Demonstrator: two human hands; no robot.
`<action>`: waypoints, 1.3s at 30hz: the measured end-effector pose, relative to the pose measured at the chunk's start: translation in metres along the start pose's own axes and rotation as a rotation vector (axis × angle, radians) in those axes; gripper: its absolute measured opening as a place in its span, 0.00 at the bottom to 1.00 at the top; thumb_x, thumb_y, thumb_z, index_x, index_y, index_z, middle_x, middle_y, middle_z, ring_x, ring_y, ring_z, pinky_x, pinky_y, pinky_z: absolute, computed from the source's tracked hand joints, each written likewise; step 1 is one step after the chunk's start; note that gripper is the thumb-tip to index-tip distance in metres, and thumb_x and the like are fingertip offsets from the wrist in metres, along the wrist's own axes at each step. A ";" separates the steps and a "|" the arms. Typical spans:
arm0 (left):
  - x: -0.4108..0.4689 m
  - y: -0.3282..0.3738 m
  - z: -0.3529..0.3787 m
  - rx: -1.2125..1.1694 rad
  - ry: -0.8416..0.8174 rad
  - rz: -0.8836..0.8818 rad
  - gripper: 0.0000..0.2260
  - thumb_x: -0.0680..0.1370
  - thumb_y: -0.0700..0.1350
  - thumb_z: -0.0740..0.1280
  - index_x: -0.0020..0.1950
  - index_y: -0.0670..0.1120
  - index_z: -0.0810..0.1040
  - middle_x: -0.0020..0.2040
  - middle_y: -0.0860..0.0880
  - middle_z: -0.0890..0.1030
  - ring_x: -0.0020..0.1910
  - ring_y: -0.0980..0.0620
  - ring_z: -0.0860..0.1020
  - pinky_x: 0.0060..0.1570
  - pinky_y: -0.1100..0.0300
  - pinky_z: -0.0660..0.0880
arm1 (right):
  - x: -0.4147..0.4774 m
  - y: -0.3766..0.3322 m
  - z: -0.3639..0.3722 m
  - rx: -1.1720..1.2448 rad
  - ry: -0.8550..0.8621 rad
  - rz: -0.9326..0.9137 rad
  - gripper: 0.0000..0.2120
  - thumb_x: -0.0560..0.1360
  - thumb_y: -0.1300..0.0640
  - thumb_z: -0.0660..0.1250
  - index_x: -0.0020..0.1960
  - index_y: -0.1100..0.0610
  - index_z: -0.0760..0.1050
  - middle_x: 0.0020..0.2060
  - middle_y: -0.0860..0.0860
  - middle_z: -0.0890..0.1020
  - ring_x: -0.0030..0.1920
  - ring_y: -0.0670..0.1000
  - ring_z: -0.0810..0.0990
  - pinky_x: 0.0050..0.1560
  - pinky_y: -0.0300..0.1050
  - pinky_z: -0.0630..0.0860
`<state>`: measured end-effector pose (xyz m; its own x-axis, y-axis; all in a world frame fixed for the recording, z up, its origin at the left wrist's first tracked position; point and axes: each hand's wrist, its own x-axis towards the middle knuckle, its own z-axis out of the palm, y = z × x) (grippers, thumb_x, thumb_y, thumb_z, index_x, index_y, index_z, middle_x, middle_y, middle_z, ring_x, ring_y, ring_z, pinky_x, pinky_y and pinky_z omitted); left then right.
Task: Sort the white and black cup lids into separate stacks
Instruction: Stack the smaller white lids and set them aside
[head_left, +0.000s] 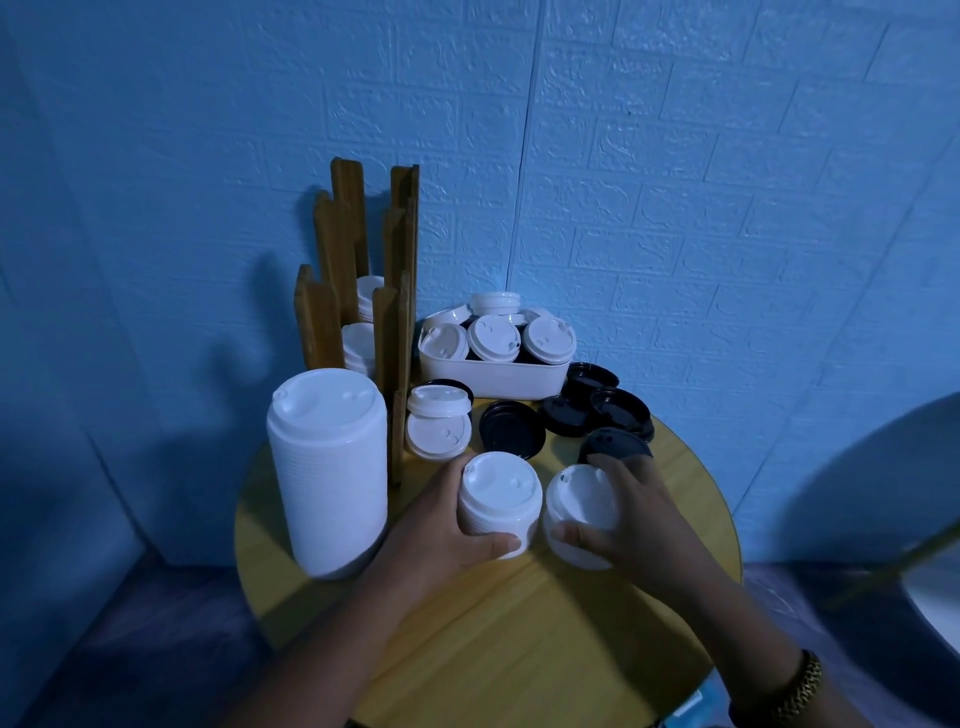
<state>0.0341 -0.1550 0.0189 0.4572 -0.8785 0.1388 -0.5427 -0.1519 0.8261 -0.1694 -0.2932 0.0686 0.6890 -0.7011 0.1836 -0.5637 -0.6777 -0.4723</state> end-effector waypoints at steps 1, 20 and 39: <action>0.000 0.000 0.000 -0.007 0.000 -0.002 0.41 0.66 0.61 0.79 0.72 0.68 0.59 0.68 0.66 0.70 0.68 0.62 0.70 0.66 0.58 0.71 | 0.000 -0.005 -0.002 0.036 0.032 -0.025 0.43 0.66 0.33 0.74 0.75 0.46 0.62 0.64 0.46 0.62 0.60 0.47 0.68 0.53 0.40 0.69; -0.004 0.009 -0.002 -0.081 -0.009 -0.019 0.45 0.63 0.61 0.82 0.71 0.69 0.59 0.66 0.66 0.73 0.65 0.64 0.73 0.64 0.58 0.76 | 0.041 -0.059 0.023 0.114 -0.298 -0.263 0.36 0.73 0.38 0.70 0.76 0.41 0.61 0.70 0.40 0.64 0.65 0.44 0.69 0.61 0.43 0.70; -0.008 0.012 -0.006 -0.126 0.002 -0.037 0.41 0.64 0.59 0.82 0.65 0.76 0.59 0.59 0.76 0.73 0.58 0.80 0.70 0.51 0.72 0.73 | 0.048 -0.050 0.030 0.063 -0.312 -0.291 0.43 0.67 0.25 0.63 0.78 0.38 0.57 0.70 0.41 0.64 0.71 0.46 0.62 0.70 0.52 0.65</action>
<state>0.0277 -0.1473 0.0310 0.4768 -0.8724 0.1077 -0.4323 -0.1260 0.8929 -0.0941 -0.2862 0.0752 0.9254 -0.3753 0.0524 -0.3029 -0.8158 -0.4926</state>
